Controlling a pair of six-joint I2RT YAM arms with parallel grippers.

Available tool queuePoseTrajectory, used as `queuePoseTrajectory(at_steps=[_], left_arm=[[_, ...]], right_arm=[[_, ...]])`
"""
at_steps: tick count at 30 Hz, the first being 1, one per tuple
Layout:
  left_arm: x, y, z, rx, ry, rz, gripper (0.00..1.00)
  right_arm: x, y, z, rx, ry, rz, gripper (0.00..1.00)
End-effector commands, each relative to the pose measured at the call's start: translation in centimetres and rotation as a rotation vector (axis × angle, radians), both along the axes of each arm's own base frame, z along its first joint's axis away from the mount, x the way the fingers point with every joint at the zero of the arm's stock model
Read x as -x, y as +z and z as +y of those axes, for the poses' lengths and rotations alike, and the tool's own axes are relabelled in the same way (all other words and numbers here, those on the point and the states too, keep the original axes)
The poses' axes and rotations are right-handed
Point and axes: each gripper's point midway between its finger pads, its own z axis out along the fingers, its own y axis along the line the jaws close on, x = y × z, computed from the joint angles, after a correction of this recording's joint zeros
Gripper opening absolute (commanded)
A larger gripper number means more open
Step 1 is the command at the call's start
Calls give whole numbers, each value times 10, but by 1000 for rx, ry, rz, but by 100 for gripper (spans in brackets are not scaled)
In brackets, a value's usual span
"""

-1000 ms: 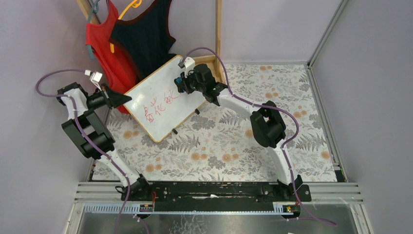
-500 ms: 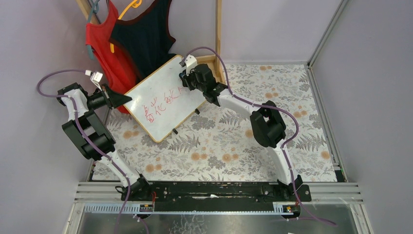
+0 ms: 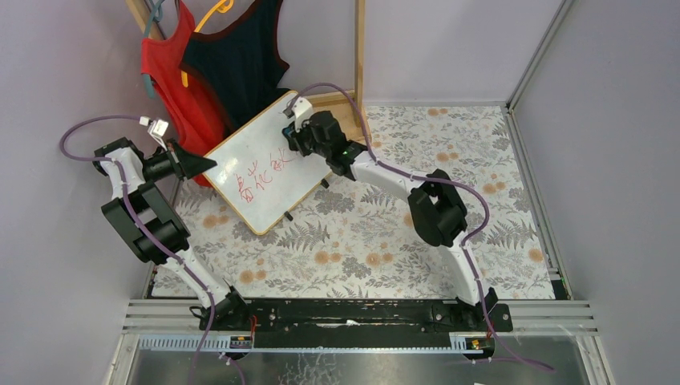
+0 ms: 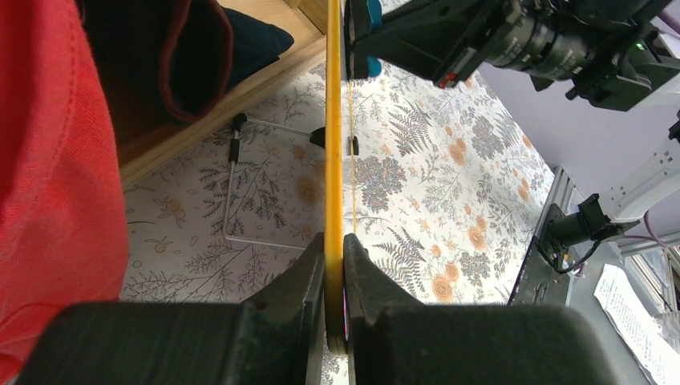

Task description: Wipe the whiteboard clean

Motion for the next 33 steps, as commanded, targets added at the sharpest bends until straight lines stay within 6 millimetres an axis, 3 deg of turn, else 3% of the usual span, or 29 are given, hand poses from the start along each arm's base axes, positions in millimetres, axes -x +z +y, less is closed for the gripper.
queuePoseTrajectory(at_steps=[1, 5, 10, 23, 27, 33], left_arm=[[4, -13, 0, -102, -24, -1, 0], [4, -13, -1, -103, -24, -2, 0], [5, -13, -1, -105, -24, -2, 0], [4, -9, 1, -122, -22, -2, 0], [4, -9, 0, -117, -21, -1, 0], [3, -11, 0, -105, -21, 5, 0]], right_arm=[[62, 19, 58, -60, 191, 25, 0], [61, 18, 59, -45, 172, 11, 0], [28, 4, 37, 9, 92, 7, 0], [-69, 5, -65, 19, -122, -2, 0], [-71, 0, -75, 22, -123, 6, 0], [-56, -11, -65, -12, -93, 34, 0]])
